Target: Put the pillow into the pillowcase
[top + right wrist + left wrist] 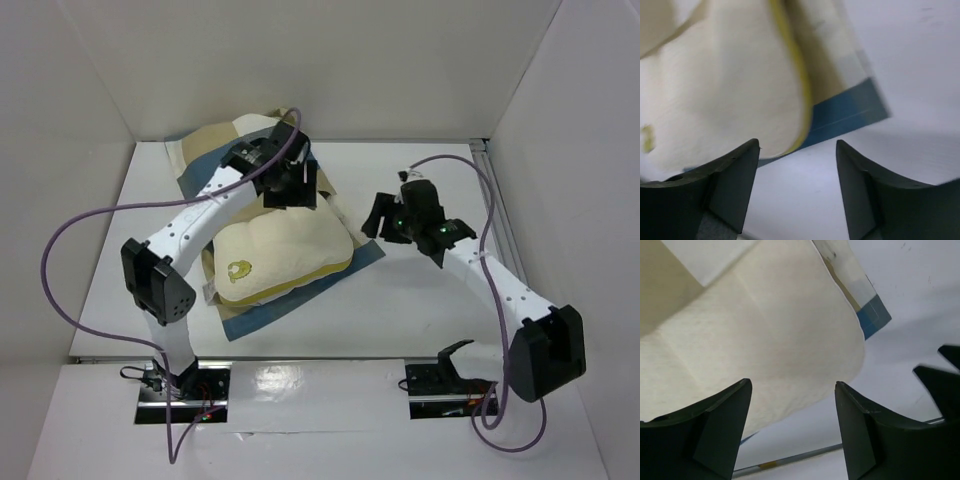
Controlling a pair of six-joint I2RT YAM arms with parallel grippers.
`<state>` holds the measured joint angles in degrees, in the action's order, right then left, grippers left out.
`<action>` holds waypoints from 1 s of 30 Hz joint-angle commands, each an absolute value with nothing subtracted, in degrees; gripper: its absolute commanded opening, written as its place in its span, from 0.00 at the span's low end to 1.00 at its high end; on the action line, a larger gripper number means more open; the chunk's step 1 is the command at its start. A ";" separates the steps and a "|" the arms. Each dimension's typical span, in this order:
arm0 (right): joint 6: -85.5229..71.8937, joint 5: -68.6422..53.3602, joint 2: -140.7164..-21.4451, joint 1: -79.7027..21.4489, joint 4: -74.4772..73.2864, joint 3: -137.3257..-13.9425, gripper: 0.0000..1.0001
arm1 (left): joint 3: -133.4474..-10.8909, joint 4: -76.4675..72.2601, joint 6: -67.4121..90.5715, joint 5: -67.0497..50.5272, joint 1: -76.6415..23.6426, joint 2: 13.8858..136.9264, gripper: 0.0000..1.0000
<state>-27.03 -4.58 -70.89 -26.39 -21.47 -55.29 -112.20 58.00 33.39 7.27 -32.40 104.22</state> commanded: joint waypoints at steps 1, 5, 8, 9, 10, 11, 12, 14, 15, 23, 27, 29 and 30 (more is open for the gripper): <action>-29.61 -0.62 -73.20 -19.70 -23.74 -52.82 0.72 | -111.00 54.93 39.27 4.13 -34.97 107.83 0.80; -27.60 -2.54 -80.05 -14.68 -23.20 -56.77 0.87 | -119.23 56.68 45.25 6.75 -35.50 117.66 0.88; -25.50 -3.52 -85.59 -13.97 -23.20 -60.99 0.90 | -121.81 56.26 46.93 8.53 -35.51 122.16 0.92; -24.79 -3.52 -87.87 -13.45 -22.59 -62.30 0.90 | -122.34 55.38 46.93 9.57 -35.51 124.52 0.94; -24.79 -4.21 -89.11 -13.45 -22.59 -63.18 0.90 | -122.34 55.37 46.93 10.80 -36.12 125.85 0.96; -24.79 -4.91 -90.08 -12.93 -22.59 -63.80 0.90 | -123.13 54.68 46.93 11.94 -36.12 127.43 0.96; -24.79 -4.92 -90.87 -12.92 -21.72 -63.81 0.90 | -124.96 54.67 46.93 12.82 -36.12 129.09 0.96; -25.31 -6.76 -92.28 -12.92 -20.93 -64.42 0.90 | -126.55 55.46 46.93 13.71 -36.12 133.76 0.92; -25.92 -6.77 -92.29 -12.92 -20.92 -64.42 0.90 | -127.08 56.16 46.93 12.67 -36.12 134.81 0.83; -19.96 -12.90 -95.79 -13.09 -19.78 -66.96 0.92 | -110.42 57.49 40.01 17.56 -34.99 120.03 0.00; -16.08 -14.42 -100.19 -17.48 -17.85 -70.92 0.96 | -100.65 54.24 36.74 16.18 -33.57 110.67 0.00; -15.39 -13.72 -102.20 -20.72 -15.66 -71.54 0.98 | -98.79 54.23 36.22 13.54 -32.17 106.88 0.00; -15.38 -12.93 -102.83 -21.79 -13.30 -71.54 1.00 | -98.79 53.71 36.21 13.54 -32.17 106.18 0.00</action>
